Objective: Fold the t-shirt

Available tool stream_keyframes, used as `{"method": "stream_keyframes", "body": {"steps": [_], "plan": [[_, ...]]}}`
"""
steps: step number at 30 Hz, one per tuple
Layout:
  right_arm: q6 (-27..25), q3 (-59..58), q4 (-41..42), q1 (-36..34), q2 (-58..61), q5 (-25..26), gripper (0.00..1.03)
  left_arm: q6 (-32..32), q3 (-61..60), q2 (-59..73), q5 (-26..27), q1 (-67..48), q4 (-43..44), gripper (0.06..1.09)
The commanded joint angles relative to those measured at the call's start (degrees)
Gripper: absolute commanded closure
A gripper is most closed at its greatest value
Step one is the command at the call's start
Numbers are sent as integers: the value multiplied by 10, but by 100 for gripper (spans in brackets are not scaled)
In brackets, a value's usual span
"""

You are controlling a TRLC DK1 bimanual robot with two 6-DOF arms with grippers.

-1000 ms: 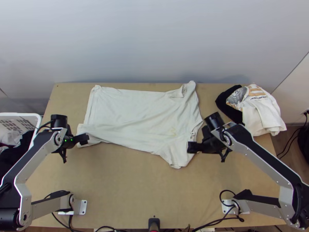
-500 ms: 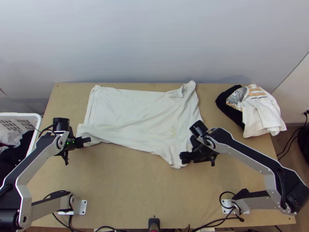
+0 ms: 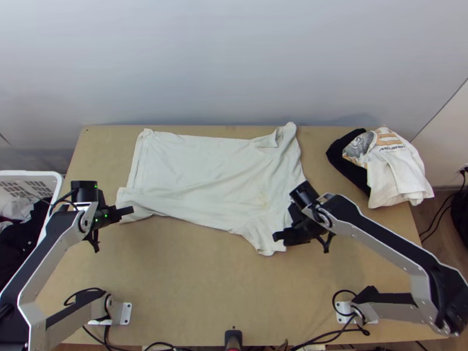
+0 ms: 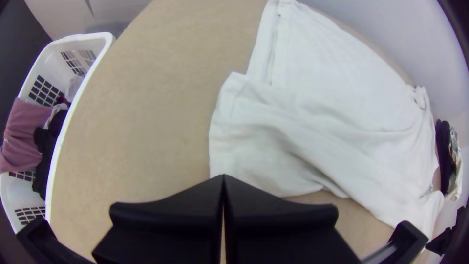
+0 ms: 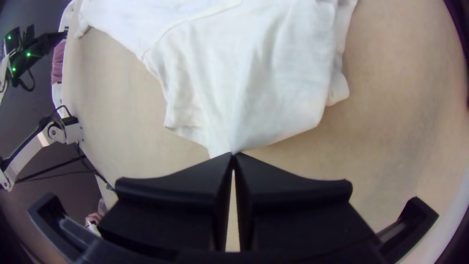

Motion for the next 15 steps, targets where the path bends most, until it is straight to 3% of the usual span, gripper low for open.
{"method": "stream_keyframes", "body": {"steps": [1, 3, 6, 9, 15], "plan": [[-8, -25, -28, -1, -59, 1, 100, 6, -19, -29, 1, 2, -4, 93], [-8, -26, -36, 0, -71, 0, 100, 6, -20, -19, 1, -1, -10, 66], [-8, -18, -55, -1, -81, 0, 100, 5, -19, 2, 1, -2, -17, 38], [-15, -12, -77, -5, -91, 1, 100, 5, -19, 32, 1, 4, -22, 21], [-27, -7, -104, -14, -106, 1, 100, 3, -8, 81, 1, 2, -16, 20]]}}
